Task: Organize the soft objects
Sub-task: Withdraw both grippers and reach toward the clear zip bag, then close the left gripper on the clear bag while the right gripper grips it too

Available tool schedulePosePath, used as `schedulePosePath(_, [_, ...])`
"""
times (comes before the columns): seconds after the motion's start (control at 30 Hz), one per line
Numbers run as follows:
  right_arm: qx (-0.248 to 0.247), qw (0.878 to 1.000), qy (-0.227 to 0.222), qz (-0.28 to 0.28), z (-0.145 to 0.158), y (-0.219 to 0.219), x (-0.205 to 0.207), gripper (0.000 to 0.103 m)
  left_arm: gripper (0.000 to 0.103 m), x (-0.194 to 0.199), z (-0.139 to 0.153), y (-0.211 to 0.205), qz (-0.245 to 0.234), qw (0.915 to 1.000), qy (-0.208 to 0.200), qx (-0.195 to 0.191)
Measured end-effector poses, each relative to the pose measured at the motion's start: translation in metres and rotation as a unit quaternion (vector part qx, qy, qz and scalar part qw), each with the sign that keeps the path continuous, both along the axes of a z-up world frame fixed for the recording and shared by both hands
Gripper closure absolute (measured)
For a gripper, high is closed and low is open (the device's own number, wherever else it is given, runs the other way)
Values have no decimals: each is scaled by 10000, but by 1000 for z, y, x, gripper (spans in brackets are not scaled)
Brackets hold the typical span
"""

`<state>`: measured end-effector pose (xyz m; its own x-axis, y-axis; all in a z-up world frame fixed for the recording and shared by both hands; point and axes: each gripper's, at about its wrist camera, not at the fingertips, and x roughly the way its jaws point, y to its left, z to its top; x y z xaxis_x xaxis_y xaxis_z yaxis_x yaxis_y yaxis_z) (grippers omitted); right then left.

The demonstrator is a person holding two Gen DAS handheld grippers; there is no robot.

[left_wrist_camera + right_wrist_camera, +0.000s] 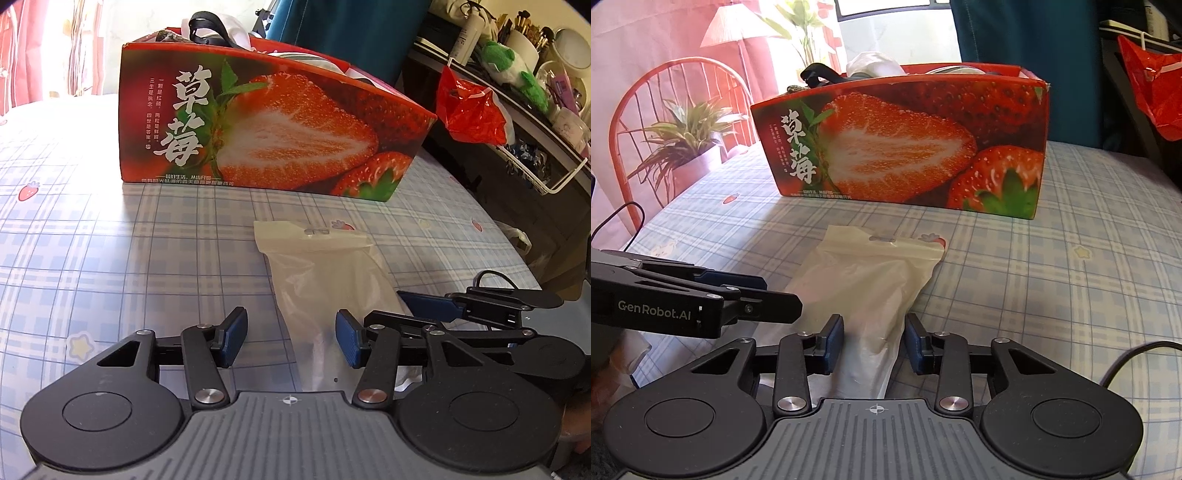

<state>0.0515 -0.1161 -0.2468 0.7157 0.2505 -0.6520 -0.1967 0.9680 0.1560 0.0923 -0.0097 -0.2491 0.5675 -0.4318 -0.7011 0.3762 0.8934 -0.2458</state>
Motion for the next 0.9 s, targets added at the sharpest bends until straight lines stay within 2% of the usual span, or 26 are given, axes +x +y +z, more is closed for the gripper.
schedulePosePath(0.13, [192,9997,105,144,0,3,-3,77,49,-1,0,-1,-62,10000,20,27])
schedulePosePath(0.23, [154,9994,100,293,0,10,-6,77,49,-1,0,0,-83,10000,39,13])
schedulePosePath(0.4, [277,9993,120,231,0,10,-6,77,49,0,0,4,-51,9999,83,-98])
schedulePosePath(0.57, [298,9990,120,301,0,11,-7,78,52,0,1,6,53,10000,67,5])
schedulePosePath(0.67, [279,9991,108,299,0,11,-7,78,64,1,1,8,151,9999,80,-3])
schedulePosePath(0.7, [288,9991,109,290,0,11,-8,78,77,2,1,10,205,9998,84,-19])
schedulePosePath(0.73, [291,9991,103,283,0,12,-8,78,85,3,-1,13,261,9995,125,-85])
schedulePosePath(0.9, [320,9992,56,246,0,11,-10,80,96,3,-1,22,470,9982,131,-352])
